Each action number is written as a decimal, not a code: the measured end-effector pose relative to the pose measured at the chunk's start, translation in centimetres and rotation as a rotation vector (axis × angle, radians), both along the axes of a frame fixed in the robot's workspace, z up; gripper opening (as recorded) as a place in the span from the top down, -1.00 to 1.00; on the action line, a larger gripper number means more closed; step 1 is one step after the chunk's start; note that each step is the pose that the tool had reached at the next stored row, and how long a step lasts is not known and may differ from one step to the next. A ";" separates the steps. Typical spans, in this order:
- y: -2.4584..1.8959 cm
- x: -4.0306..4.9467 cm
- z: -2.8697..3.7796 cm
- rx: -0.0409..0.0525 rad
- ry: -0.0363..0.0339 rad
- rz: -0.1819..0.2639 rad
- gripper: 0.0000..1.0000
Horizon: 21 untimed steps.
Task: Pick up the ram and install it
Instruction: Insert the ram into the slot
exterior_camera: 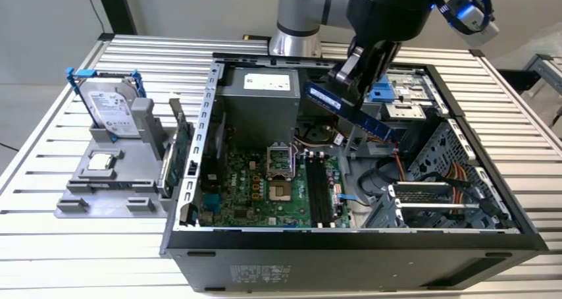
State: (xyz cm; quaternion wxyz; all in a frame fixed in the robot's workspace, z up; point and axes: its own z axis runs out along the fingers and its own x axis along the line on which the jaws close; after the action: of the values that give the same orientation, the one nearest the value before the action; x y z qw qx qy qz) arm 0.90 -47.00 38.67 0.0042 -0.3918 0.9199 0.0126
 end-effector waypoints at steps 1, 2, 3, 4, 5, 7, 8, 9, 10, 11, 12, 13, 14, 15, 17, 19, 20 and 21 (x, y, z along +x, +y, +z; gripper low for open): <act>0.00 0.00 0.00 0.0000 0.0000 -0.006 1.00; 0.00 0.00 0.00 0.0000 0.0000 -0.013 1.00; 0.00 0.00 0.01 -0.0001 0.0000 -0.019 1.00; 0.00 0.00 0.01 -0.0001 0.0000 -0.026 1.00; 0.00 0.00 0.00 -0.0001 0.0000 -0.032 1.00; 0.00 0.00 0.00 -0.0001 0.0000 -0.045 1.00; 0.00 0.00 0.00 -0.0001 0.0000 -0.050 1.00; 0.00 0.00 0.00 0.0000 0.0000 -0.056 1.00; 0.00 0.00 0.00 0.0000 0.0000 -0.061 1.00; 0.00 0.00 0.00 0.0000 0.0000 -0.067 1.00; 0.00 0.00 0.00 0.0000 0.0000 -0.072 1.00; 0.00 0.00 0.00 0.0000 0.0000 -0.077 1.00; 0.00 0.00 0.00 0.0000 0.0000 -0.082 1.00; 0.00 0.00 0.00 0.0000 0.0000 -0.088 1.00; 0.00 0.00 0.00 0.0000 0.0000 -0.098 1.00; 0.00 0.00 0.00 0.0000 0.0000 -0.109 1.00; 0.00 0.00 0.00 -0.0001 0.0000 -0.115 1.00; 0.00 0.00 0.00 0.0000 0.0000 -0.120 1.00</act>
State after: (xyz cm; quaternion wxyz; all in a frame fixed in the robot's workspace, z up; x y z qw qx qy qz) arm 0.91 -47.00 38.67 0.0049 -0.3358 0.9418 0.0123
